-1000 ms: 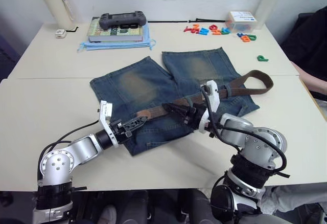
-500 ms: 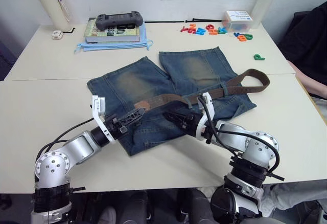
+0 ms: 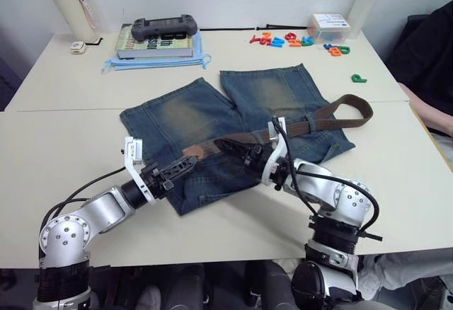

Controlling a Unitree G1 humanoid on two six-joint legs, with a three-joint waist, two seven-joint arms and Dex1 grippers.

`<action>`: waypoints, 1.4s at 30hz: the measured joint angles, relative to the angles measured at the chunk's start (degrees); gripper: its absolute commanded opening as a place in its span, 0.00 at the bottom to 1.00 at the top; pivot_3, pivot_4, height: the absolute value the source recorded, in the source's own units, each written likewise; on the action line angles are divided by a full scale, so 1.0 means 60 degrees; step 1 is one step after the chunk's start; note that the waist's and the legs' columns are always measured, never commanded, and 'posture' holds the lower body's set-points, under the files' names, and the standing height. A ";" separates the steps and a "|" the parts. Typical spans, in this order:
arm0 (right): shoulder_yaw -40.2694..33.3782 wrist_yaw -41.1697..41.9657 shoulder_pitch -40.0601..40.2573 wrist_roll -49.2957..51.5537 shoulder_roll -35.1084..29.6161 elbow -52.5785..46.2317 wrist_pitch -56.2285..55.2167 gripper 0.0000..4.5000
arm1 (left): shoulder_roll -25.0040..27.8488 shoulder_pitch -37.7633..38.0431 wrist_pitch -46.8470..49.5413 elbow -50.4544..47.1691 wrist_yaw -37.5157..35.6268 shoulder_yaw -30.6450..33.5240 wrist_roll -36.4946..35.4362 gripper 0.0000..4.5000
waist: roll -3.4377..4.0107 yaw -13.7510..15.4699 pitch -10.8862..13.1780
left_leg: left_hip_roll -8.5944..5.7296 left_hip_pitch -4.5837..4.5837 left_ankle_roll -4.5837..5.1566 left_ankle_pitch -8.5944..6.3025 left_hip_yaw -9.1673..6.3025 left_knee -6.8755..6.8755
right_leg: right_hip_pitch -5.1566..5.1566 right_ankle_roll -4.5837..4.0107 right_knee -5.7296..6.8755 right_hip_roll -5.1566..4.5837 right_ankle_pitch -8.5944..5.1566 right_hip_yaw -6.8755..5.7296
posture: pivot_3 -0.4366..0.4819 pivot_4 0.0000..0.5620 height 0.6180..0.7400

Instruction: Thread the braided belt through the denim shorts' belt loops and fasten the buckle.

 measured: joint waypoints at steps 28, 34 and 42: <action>0.2027 -0.0524 0.0554 0.1902 -0.1846 0.0296 -0.3288 0.58 | 0.0717 0.0327 -0.0283 -0.0619 0.0595 -0.0311 -0.1269 0.00 | 0.0000 0.0017 0.0000 | 0.0001 -0.0018 0.0011 0.0002 0.0030 0.0003 | -0.0034 0.0002 0.0013 0.0000 0.0001 0.0023 | 0.48 0.27 0.40; 0.2214 -0.0518 0.0584 0.1993 -0.2042 0.0296 -0.3642 0.01 | 0.0795 0.0457 -0.0418 -0.0610 0.0491 -0.0315 -0.1260 0.00 | 0.0000 0.0016 0.0000 | 0.0001 -0.0018 0.0011 0.0002 0.0031 0.0002 | -0.0034 0.0002 0.0012 0.0000 0.0001 0.0023 | 0.48 0.27 0.40; 0.2373 -0.0404 0.0583 0.2025 -0.2094 0.0290 -0.3875 0.00 | 0.0963 0.0612 -0.0524 -0.0612 -0.0132 -0.0335 -0.0926 0.34 | 0.0000 0.0019 0.0000 | 0.0002 -0.0019 0.0013 0.0001 0.0033 0.0002 | -0.0035 0.0002 0.0011 0.0000 0.0001 0.0024 | 0.48 0.27 0.40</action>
